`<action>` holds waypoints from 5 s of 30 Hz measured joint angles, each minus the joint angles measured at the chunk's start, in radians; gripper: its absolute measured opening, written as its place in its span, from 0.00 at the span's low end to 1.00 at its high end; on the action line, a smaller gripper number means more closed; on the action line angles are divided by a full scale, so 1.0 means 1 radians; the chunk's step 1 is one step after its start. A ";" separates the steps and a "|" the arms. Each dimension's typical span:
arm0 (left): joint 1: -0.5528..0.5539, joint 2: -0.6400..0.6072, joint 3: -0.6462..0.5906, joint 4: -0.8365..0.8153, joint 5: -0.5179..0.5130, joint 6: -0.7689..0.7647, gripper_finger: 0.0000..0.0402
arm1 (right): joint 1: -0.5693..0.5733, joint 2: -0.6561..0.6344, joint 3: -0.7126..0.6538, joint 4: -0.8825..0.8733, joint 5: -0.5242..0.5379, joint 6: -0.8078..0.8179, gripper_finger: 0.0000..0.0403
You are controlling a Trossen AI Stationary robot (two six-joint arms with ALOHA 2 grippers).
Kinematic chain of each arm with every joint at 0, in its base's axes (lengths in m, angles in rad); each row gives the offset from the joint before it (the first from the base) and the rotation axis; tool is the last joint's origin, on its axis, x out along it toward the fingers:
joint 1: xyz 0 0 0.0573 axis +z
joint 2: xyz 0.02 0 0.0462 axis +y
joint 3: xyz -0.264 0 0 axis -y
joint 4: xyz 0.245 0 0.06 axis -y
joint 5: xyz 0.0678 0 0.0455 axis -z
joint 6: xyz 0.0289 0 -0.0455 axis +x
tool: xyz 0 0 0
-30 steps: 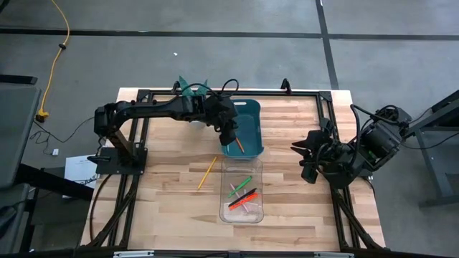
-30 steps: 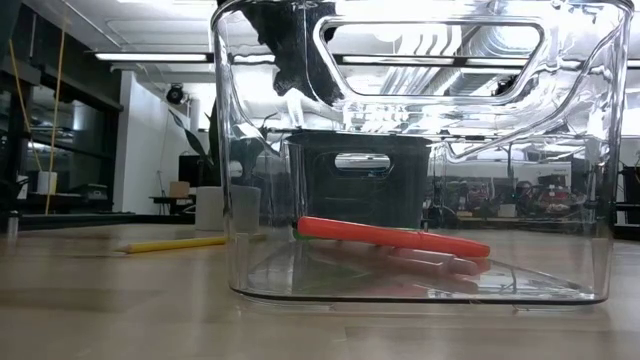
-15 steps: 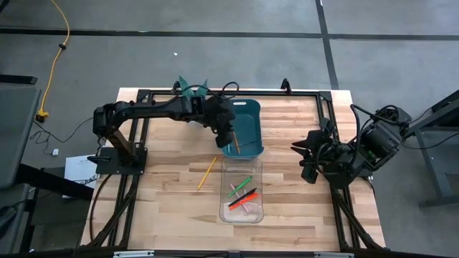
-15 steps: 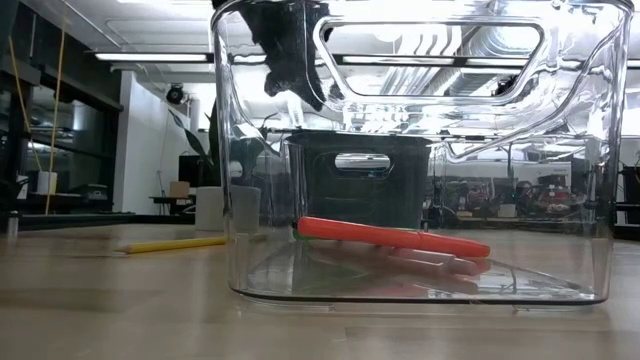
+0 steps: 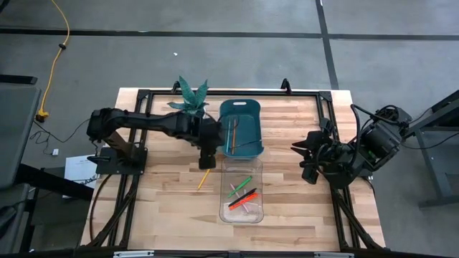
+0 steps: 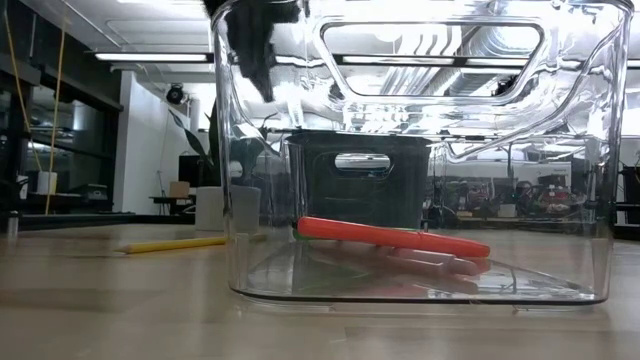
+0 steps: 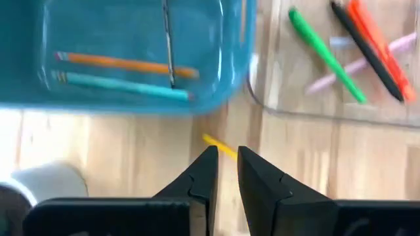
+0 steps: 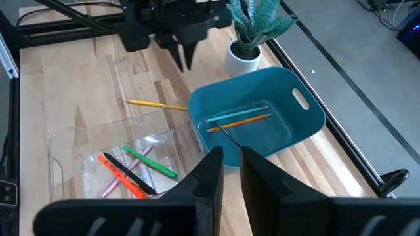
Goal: Sort pens & pencils
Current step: Put the yellow pencil into the blue bin
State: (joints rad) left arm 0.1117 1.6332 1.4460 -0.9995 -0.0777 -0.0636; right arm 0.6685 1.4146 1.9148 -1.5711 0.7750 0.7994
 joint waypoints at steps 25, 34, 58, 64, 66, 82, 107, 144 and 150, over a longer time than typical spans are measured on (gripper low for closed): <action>-0.220 0.120 -0.035 -0.069 -0.017 -0.341 0.13 | 0.000 0.000 0.000 0.000 0.000 -0.015 0.10; -0.297 0.122 -0.159 0.001 -0.018 -0.486 0.13 | 0.000 0.000 0.000 0.000 -0.008 -0.018 0.10; -0.308 0.121 -0.358 0.237 0.060 -0.652 0.13 | 0.000 0.000 0.000 0.000 -0.008 -0.023 0.10; -0.308 0.121 -0.363 0.263 0.062 -0.667 0.13 | 0.000 0.000 0.000 0.000 -0.008 -0.023 0.10; -0.308 0.121 -0.363 0.271 0.060 -0.667 0.13 | 0.000 0.000 0.000 0.000 -0.008 -0.023 0.10; -0.308 0.121 -0.363 0.268 0.002 -0.681 0.13 | 0.000 0.000 0.000 0.000 -0.008 -0.023 0.10; -0.308 0.121 -0.422 0.369 0.025 -0.694 0.21 | 0.000 0.000 0.000 0.000 -0.024 -0.023 0.10; -0.308 0.119 -0.488 0.330 0.055 -0.729 0.07 | 0.000 0.000 0.000 0.000 -0.023 -0.015 0.10; -0.308 0.120 -0.489 0.326 0.063 -0.726 0.04 | 0.000 0.000 0.000 0.000 -0.023 -0.015 0.10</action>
State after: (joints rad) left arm -0.1959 1.7531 0.9573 -0.6731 -0.0144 -0.7891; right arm 0.6689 1.4145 1.9148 -1.5711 0.7517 0.7845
